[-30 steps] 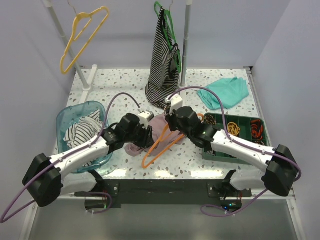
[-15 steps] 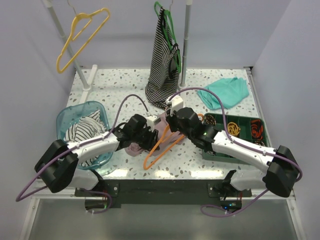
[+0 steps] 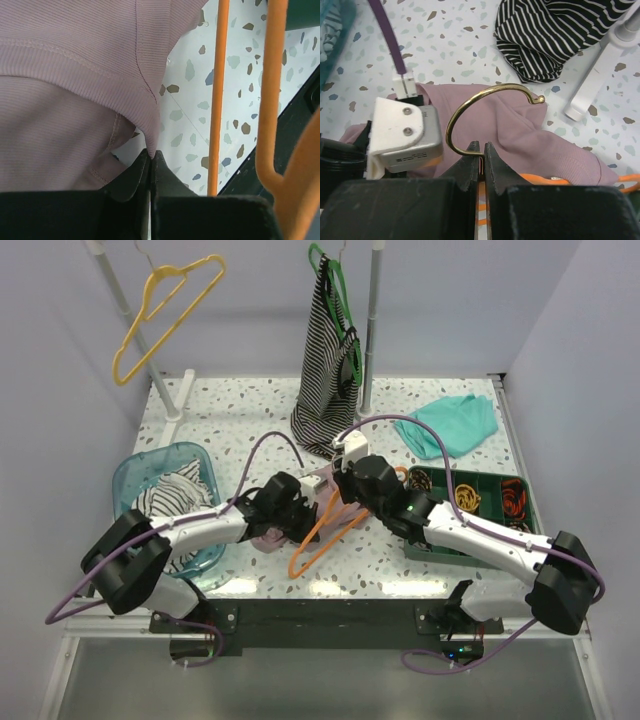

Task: Place the tank top on the hanger

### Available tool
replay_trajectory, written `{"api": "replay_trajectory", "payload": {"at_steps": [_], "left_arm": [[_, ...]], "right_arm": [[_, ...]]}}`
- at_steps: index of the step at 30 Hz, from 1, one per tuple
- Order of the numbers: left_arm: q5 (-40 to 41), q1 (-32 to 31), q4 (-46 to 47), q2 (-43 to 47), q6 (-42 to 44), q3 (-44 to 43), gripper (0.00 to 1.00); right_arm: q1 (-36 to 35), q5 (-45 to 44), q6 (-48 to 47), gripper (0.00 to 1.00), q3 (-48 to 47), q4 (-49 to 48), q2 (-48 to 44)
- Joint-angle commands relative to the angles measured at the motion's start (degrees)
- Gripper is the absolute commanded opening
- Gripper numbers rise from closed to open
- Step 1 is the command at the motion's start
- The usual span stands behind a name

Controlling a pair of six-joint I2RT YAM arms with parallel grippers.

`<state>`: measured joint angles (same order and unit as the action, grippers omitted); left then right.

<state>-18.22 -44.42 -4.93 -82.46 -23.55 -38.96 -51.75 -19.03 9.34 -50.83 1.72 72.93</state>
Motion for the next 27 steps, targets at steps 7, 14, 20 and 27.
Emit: {"api": "replay_trajectory", "payload": {"at_steps": [7,14,20,27], "left_arm": [[-5.3,9.4,-3.0,11.6,-0.6,-0.9,0.0],[-7.8,12.3,-5.9,14.0,-0.5,-1.5,0.0],[-11.3,16.1,-8.9,17.1,0.4,-1.6,0.0],[-12.8,18.0,-10.5,18.8,1.1,0.4,0.0]], "right_arm": [[-0.1,-16.3,0.3,0.0,-1.9,-3.0,-0.9],[-0.1,-26.3,3.2,0.0,-4.7,-3.7,2.5],[0.0,-33.2,3.0,0.0,-7.3,-5.8,6.1],[0.4,-36.1,3.1,0.0,-9.6,-7.9,8.9]]}}
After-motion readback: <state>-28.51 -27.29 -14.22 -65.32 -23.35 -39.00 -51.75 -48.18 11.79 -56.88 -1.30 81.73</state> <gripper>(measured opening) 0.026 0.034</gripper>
